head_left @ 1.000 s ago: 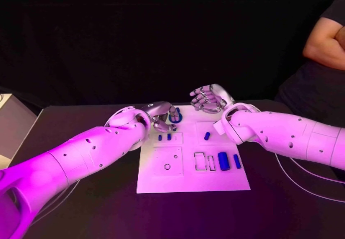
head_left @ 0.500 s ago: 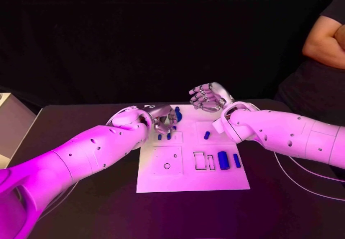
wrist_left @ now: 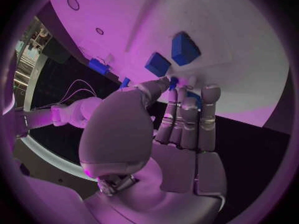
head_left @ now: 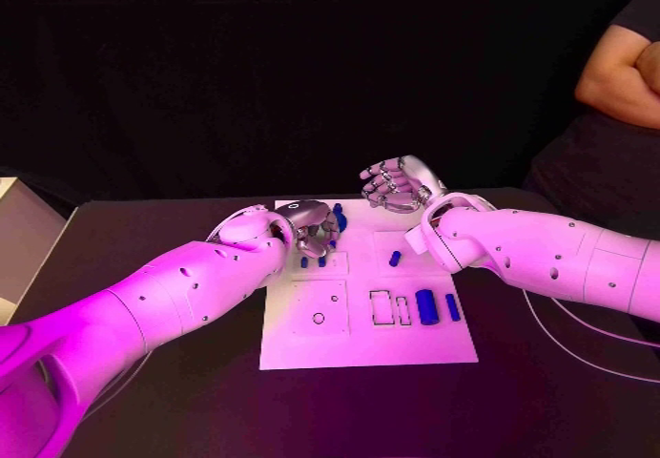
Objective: Assemble the parts on the task board
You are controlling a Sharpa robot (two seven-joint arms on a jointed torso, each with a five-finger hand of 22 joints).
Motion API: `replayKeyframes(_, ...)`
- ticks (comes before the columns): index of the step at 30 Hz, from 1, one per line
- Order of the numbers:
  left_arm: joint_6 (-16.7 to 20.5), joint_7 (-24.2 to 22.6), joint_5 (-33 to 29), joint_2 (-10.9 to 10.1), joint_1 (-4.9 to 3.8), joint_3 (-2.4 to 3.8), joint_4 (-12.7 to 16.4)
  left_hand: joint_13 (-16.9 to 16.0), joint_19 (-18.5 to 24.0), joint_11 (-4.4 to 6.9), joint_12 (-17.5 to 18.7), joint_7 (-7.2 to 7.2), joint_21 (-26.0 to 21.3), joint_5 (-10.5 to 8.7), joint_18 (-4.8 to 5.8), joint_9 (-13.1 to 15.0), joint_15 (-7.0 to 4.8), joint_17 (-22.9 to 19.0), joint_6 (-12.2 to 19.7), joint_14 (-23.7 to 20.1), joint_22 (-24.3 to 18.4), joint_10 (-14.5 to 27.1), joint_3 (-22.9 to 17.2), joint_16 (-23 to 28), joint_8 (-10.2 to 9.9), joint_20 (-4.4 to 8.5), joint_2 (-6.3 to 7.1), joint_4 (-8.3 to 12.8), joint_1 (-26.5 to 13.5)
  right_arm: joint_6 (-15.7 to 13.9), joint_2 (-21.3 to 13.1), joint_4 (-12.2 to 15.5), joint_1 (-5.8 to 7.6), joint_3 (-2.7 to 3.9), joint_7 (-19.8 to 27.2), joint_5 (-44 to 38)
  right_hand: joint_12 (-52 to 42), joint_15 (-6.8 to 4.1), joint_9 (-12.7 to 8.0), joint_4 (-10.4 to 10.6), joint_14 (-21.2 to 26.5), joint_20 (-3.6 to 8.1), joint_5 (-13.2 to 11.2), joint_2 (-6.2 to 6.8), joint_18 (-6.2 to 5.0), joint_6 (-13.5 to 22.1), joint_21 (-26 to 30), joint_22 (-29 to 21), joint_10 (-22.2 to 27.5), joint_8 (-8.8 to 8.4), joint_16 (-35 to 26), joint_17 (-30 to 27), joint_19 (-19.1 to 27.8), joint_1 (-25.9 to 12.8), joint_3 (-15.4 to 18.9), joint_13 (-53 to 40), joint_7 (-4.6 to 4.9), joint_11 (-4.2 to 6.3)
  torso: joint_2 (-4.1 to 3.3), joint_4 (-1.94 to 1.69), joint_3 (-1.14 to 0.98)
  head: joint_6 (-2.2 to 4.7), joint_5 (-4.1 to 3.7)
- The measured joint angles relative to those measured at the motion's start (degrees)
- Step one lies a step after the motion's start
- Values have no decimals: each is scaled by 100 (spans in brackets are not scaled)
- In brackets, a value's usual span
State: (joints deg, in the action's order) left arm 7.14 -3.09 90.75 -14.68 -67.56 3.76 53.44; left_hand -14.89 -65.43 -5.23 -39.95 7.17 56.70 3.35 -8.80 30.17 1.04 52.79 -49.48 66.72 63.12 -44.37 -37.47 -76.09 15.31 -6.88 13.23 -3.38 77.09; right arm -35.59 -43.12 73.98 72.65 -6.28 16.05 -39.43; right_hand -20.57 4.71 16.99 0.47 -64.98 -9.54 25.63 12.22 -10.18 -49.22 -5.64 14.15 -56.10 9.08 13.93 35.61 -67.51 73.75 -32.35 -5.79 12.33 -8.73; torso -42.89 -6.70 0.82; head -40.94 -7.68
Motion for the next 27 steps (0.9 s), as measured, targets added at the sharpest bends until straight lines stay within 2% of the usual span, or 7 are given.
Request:
replayKeyframes(9, 11, 42, 6, 42, 11, -24, -71, 41, -24, 1, 29, 20, 77, 0, 0, -29, 22, 6, -20, 22, 64, -40, -80, -49, -47, -16, -50, 80, 74, 0, 0, 32, 31, 1, 0, 0, 0, 0, 0, 0, 0, 0, 0, 0, 0, 7, 0, -6, 0, 0, 0, 0, 0, 0, 0, 5, -7, 0, -11, 4, -6, -29, -18)
replayKeyframes(13, 11, 64, 6, 53, -3, -54, -85, 53, -87, 1, 20, 42, 171, 0, -1, -41, 38, 48, -83, 59, 127, -117, -135, -114, -49, -21, -79, 135, 125, 0, -6, 39, 39, 2, 0, 0, 0, 0, 0, 0, 0, 0, 0, 0, 0, 7, 0, -6, -1, 0, 0, 1, 0, 0, 0, 5, -8, -1, -11, 2, -6, -44, -28)
replayKeyframes(19, 28, 83, 6, 53, -10, -93, -79, 95, -318, 56, 20, 59, 505, 0, 2, -48, 0, 384, -330, 383, 382, -396, -236, -357, -50, -16, -183, 236, 230, 0, -6, 47, 49, 2, 1, 0, 0, 0, 1, 0, -1, 0, 0, 0, 0, 8, 0, -5, -3, 0, 0, -4, 0, 0, 0, 5, -8, -3, -3, 1, -5, -76, -34)
replayKeyframes(21, 37, 84, 6, 52, -8, -100, -73, 100, -395, 77, 20, 47, 630, 0, 91, -53, -21, 552, -417, 541, 476, -533, -284, -457, -34, 7, -231, 284, 278, 0, -6, 49, 49, 2, 1, 0, 0, 0, 1, 0, -1, 0, 0, 0, 0, 8, 0, -5, -3, 0, 0, -4, 0, 0, 0, 5, -8, -3, -1, 0, -4, -79, -35)
replayKeyframes(27, 90, 69, -10, 48, 0, -113, -58, 164, -542, 132, 65, 39, 855, -1, 90, -53, -74, 787, -594, 752, 651, -790, -337, -572, -14, 39, -248, 357, 294, 1, -5, 51, 50, 2, 1, 0, 0, 0, 1, 0, -1, 0, 0, 0, 0, 8, 0, -5, -4, 0, 0, -4, -1, 0, 0, 4, -8, -3, 1, -2, -3, -79, -37)
